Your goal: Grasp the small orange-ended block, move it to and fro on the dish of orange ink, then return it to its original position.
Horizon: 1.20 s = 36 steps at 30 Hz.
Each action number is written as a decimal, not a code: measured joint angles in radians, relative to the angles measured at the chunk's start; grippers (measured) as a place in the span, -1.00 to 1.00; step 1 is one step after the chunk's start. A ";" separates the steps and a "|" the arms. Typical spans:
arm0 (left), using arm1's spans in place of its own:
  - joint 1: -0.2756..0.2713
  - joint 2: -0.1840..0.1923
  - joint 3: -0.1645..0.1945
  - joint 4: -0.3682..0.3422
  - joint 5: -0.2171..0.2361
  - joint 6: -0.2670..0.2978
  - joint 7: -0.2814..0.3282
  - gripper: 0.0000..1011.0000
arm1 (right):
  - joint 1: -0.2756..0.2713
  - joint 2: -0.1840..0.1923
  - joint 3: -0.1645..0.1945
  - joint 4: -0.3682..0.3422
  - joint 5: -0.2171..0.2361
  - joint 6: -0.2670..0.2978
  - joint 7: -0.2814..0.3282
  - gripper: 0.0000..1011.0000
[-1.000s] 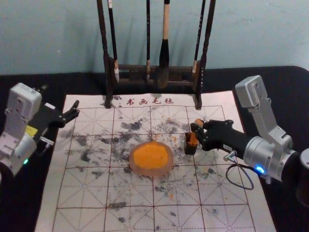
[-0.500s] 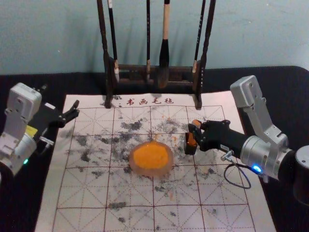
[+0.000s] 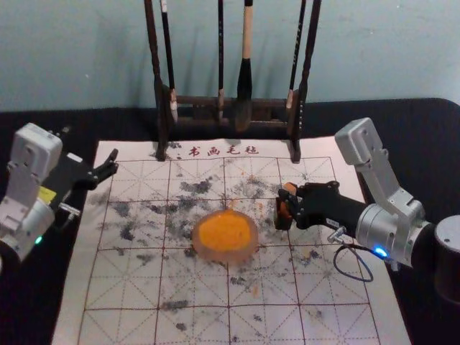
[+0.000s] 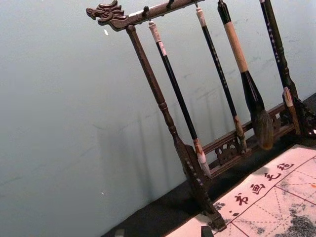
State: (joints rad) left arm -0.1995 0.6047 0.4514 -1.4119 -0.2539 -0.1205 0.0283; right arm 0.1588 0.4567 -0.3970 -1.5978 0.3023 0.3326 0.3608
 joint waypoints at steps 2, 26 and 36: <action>0.000 0.000 0.000 0.000 0.000 0.000 0.000 0.98 | 0.003 0.000 -0.001 0.004 -0.003 -0.002 0.003 -0.79; 0.000 0.000 0.000 0.000 0.000 0.000 0.000 0.98 | -0.004 0.006 -0.004 0.030 -0.016 -0.024 0.032 -0.79; 0.000 0.000 0.000 0.000 0.000 0.000 0.000 0.98 | -0.006 0.005 -0.005 0.030 -0.018 -0.025 0.032 -0.79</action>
State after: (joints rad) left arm -0.1995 0.6047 0.4514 -1.4119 -0.2539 -0.1205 0.0283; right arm 0.1530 0.4614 -0.4019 -1.5675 0.2843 0.3075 0.3929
